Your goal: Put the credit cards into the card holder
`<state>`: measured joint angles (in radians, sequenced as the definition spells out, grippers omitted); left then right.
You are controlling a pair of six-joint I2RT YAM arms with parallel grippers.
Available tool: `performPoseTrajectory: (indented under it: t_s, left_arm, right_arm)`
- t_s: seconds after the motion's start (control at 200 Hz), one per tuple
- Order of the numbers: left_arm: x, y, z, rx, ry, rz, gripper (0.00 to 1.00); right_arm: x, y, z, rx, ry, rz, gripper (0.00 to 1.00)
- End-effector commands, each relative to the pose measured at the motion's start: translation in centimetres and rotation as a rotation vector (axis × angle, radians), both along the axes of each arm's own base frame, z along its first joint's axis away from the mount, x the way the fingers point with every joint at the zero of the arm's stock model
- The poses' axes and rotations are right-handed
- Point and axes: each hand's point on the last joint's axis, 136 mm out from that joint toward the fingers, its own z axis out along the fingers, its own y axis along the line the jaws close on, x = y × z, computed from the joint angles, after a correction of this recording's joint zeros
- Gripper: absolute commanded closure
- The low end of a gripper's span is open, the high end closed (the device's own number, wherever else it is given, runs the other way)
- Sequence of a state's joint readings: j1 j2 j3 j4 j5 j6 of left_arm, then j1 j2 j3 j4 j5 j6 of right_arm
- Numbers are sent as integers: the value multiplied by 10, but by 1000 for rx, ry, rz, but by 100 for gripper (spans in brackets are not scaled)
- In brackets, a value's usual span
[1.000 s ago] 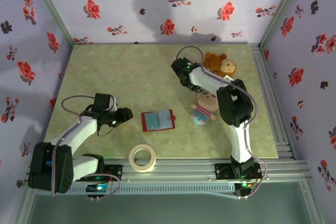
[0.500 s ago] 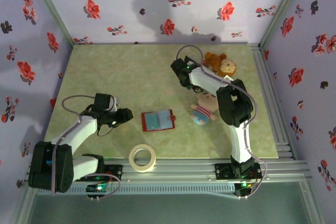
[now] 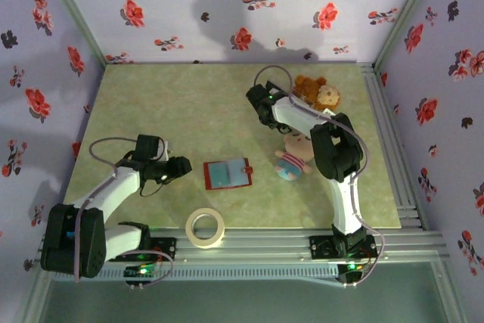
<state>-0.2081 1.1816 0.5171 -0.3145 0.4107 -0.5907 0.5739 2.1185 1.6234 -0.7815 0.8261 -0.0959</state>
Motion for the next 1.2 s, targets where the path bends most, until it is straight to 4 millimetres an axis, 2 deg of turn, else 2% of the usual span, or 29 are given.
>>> performPoseTrajectory:
  t_s: [0.0, 0.225, 0.37, 0.495, 0.76, 1.03, 1.195]
  left_arm:
    - [5, 1, 4, 8, -14, -12, 48]
    - [5, 1, 5, 8, -18, -14, 48]
    - [5, 2, 4, 6, -19, -7, 48]
    - [4, 1, 4, 8, -14, -10, 48]
    - [3, 2, 4, 9, -14, -12, 48]
    - [4, 1, 5, 12, -14, -17, 48]
    - [5, 1, 6, 16, -14, -25, 48]
  right_arm:
    - [9, -5, -7, -18, 2, -12, 57]
    - [17, -9, 12, -86, -75, -19, 68]
    - [17, -9, 23, -108, -107, -16, 70]
    - [16, -10, 24, -115, -108, -16, 74]
    - [16, -9, 25, -109, -105, -15, 89]
    - [14, -6, 27, -48, -88, -13, 100]
    - [10, -2, 27, 23, -50, -21, 97]
